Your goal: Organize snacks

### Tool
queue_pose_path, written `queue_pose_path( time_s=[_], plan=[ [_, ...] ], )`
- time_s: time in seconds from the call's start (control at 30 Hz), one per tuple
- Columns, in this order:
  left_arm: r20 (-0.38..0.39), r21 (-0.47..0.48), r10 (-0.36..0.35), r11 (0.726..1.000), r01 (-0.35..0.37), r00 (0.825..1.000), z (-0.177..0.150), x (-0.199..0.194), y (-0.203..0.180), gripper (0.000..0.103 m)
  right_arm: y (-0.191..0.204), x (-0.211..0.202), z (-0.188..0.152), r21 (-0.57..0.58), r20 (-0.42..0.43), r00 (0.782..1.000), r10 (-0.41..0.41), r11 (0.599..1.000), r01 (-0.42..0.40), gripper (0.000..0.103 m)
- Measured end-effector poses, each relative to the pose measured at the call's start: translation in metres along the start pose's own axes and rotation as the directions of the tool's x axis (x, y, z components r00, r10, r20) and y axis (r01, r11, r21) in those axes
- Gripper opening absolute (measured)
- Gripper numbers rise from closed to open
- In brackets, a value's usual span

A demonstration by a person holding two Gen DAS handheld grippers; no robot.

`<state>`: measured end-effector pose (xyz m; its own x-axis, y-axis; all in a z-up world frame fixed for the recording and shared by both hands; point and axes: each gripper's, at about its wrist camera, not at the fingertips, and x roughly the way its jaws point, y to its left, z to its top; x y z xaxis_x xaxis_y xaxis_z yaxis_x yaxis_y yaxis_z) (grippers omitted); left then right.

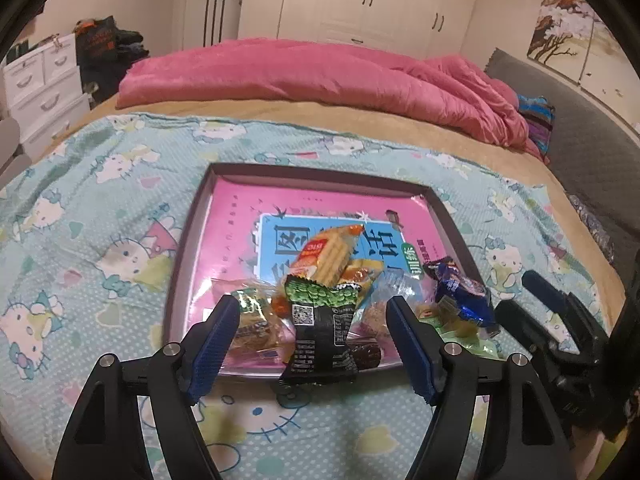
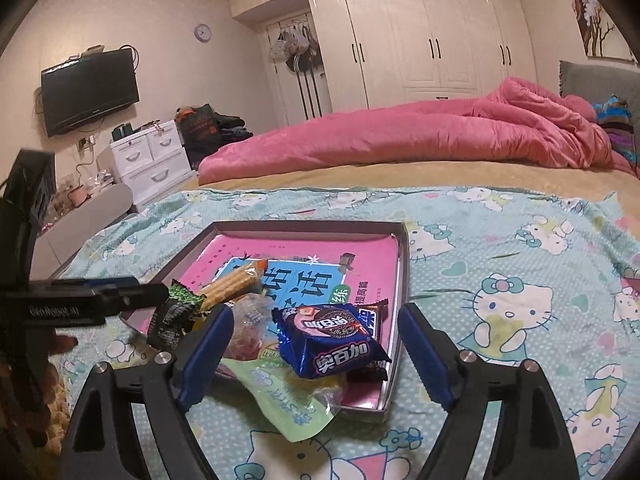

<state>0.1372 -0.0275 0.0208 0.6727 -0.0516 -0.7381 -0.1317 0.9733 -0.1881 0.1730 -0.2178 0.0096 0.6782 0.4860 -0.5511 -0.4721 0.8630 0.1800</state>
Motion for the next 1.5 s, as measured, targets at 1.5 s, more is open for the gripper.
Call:
queue_pose_path(
  time_s=[1.5],
  plan=[
    [-0.063, -0.004, 0.049, 0.999, -0.049, 0.997, -0.094, -0.074, 0.018, 0.078, 0.071, -0.084, -0.047, 0.047, -0.154, 0.977, -0.150, 0.986, 0.159, 0.102]
  ],
)
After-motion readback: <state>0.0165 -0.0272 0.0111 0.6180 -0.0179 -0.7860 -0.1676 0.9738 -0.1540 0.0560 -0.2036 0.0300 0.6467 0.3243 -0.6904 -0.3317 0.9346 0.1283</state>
